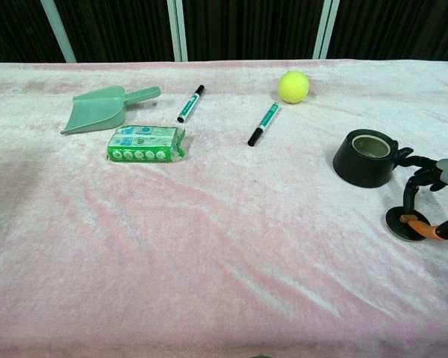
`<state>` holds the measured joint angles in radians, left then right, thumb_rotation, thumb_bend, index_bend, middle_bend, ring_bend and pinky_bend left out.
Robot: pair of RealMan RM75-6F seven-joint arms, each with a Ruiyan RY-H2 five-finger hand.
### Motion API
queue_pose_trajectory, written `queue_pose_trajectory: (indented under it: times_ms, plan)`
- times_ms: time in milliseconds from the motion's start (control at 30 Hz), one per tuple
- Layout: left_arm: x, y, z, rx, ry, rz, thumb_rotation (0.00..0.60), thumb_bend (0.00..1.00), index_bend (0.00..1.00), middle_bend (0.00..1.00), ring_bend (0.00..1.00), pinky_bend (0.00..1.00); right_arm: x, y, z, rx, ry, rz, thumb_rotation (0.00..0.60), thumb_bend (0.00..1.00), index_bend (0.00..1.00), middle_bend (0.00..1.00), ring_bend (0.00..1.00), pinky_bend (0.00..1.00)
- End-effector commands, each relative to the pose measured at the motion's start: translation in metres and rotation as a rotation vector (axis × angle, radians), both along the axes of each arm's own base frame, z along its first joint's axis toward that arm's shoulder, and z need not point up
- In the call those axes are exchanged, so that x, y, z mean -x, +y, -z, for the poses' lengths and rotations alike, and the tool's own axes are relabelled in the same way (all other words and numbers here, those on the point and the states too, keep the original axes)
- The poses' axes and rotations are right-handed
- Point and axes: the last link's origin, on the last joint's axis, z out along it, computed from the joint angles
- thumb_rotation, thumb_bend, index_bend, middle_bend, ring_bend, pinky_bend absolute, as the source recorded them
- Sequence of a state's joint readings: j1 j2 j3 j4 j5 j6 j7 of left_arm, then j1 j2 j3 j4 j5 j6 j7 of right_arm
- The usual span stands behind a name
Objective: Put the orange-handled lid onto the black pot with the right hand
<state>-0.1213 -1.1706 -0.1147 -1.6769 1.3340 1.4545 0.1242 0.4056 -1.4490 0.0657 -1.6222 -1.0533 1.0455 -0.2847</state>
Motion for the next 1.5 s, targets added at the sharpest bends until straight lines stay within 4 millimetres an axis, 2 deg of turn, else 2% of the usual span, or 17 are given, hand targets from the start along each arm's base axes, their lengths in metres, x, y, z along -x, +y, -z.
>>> queue_pose_trajectory:
  times_ms: [33, 1133, 1500]
  plan:
    - [0.000, 0.000, 0.000, 0.001, 0.001, 0.000, 0.600, 0.44, 0.18, 0.00, 0.00, 0.00, 0.000, 0.000, 0.000, -0.001, -0.001, 0.000, 0.600, 0.34, 0.58, 0.00, 0.09, 0.17]
    - [0.000, 0.000, 0.001, 0.003, 0.000, 0.000, 0.600, 0.44, 0.18, 0.00, 0.00, 0.00, -0.002, -0.001, -0.003, 0.016, -0.025, -0.005, 0.600, 0.36, 0.62, 0.00, 0.09, 0.17]
    - [0.000, 0.000, 0.000, 0.002, 0.000, 0.000, 0.600, 0.44, 0.18, 0.00, 0.00, 0.00, -0.008, -0.004, -0.022, 0.090, -0.101, -0.007, 0.600, 0.36, 0.64, 0.00, 0.09, 0.17]
